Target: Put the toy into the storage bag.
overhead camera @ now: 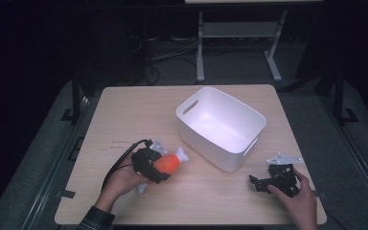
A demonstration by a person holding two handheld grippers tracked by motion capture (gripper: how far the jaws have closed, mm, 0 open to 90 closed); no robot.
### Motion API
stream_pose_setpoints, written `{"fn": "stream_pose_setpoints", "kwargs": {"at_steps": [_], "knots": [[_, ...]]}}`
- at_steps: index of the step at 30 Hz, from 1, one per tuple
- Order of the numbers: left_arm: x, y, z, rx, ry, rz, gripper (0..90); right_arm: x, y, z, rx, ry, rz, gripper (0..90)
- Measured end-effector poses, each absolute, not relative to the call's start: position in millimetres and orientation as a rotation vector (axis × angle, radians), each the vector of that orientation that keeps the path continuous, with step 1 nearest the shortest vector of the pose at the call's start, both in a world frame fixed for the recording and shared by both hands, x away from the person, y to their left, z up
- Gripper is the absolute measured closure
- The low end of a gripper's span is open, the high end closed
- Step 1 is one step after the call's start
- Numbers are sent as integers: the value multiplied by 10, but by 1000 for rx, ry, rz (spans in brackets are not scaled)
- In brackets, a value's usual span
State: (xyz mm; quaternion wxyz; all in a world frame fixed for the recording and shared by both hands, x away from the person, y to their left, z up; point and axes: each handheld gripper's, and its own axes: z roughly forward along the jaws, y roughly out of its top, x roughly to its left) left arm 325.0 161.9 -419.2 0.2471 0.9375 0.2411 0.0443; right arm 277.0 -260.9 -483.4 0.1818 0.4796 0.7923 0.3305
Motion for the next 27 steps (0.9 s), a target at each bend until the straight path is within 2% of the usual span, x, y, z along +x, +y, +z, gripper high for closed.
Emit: {"fn": "stream_pose_setpoints", "kwargs": {"at_steps": [27], "knots": [[3436,1714,-3805,2516,626,145,234,2770,-2608,-4834,1355,2236,933,0]]}}
